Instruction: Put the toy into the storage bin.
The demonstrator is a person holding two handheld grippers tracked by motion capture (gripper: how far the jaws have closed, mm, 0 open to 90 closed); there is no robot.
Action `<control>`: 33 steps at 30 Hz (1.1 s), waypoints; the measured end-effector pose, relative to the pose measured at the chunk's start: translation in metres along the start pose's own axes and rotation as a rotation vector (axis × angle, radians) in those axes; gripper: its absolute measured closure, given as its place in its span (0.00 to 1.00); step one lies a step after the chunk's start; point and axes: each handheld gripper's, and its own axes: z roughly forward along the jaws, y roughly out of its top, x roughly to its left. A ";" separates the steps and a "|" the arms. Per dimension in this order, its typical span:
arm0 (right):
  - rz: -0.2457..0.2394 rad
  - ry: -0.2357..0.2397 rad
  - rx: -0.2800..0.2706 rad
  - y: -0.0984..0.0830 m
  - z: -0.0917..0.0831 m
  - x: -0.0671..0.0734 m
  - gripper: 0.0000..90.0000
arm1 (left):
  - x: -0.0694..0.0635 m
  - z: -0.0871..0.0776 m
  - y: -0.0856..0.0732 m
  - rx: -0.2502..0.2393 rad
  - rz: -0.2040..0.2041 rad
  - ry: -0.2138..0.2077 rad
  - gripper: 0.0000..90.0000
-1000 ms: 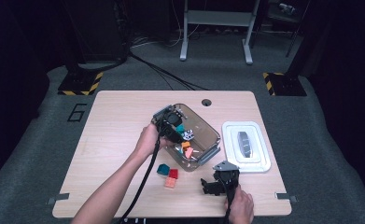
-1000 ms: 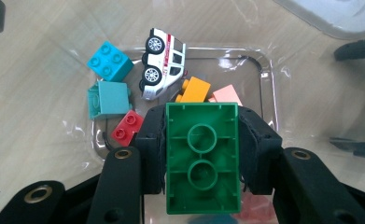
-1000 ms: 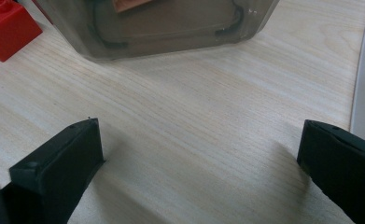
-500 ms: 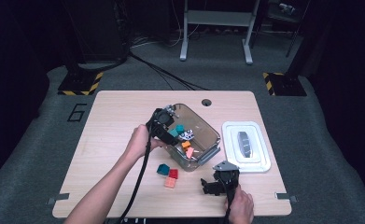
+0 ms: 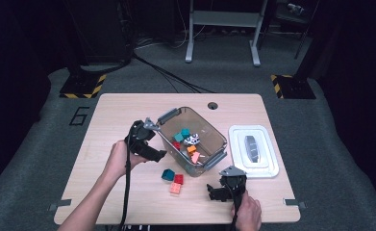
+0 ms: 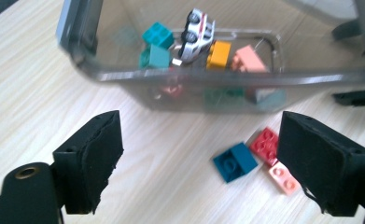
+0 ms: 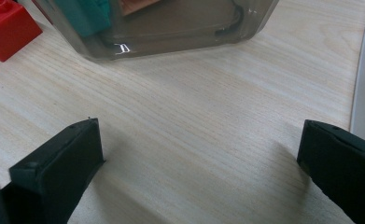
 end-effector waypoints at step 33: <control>0.000 0.000 0.000 0.000 0.000 0.000 0.00 | -0.042 0.098 -0.049 0.118 -0.026 0.077 0.29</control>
